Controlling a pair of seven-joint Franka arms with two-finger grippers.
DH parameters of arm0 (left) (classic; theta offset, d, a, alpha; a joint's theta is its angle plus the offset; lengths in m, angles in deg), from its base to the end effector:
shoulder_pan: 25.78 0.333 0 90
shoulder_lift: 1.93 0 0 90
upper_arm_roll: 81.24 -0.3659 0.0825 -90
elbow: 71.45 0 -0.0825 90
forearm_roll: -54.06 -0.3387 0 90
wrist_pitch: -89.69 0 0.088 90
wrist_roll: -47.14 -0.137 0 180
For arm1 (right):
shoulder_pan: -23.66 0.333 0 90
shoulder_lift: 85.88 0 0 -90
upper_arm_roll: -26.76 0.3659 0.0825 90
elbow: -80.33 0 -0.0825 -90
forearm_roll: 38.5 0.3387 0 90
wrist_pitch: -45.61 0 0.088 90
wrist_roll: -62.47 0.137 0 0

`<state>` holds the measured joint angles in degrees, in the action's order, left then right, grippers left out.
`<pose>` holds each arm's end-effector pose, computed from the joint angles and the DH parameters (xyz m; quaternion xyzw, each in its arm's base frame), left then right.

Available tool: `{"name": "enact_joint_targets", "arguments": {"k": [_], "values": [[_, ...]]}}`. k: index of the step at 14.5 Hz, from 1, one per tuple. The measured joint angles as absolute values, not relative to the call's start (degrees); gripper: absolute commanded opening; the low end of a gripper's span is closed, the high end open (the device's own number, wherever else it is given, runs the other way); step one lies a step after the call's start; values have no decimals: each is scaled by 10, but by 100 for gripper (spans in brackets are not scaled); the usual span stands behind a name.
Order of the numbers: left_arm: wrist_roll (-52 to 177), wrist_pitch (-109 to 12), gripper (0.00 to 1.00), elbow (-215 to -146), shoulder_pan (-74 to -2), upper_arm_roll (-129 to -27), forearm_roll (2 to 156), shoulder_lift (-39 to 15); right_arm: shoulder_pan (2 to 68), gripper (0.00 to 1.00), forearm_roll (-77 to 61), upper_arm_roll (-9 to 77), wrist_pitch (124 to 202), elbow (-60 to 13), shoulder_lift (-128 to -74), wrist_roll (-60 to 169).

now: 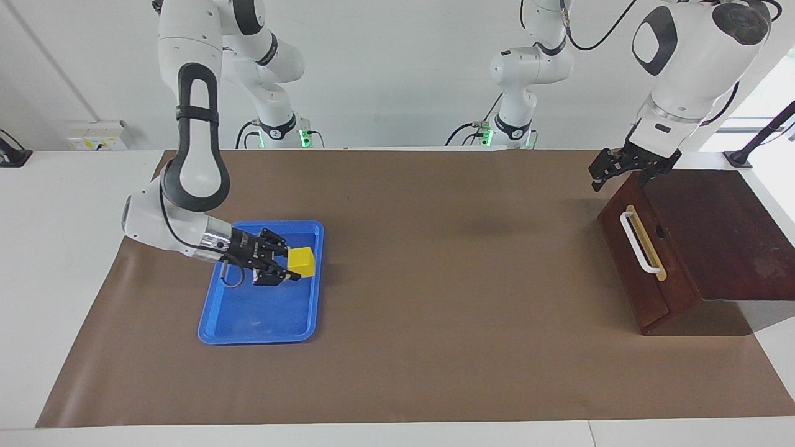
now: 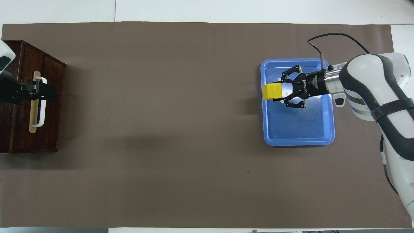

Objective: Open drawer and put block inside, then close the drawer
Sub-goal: 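Carry the yellow block with the right gripper toward the drawer box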

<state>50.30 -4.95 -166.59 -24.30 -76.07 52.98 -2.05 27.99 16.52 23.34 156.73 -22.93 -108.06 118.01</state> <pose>0.5137 -0.0306 0.6119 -0.9999 0.0054 0.0048 0.0096 0.6117 0.0924 0.3890 -0.6863 0.5998 0.2834 0.2981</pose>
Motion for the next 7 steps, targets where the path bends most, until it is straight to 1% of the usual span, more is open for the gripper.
{"name": "enact_joint_targets", "arguments": {"k": [2,7], "values": [[503,-49,100,-1666,-243,-761,530,-20,331,0,166,234,1584,-210,-1080,1236],[503,-49,100,-1666,-243,-761,530,-20,458,0,168,235,1688,-202,-1083,1356]]}}
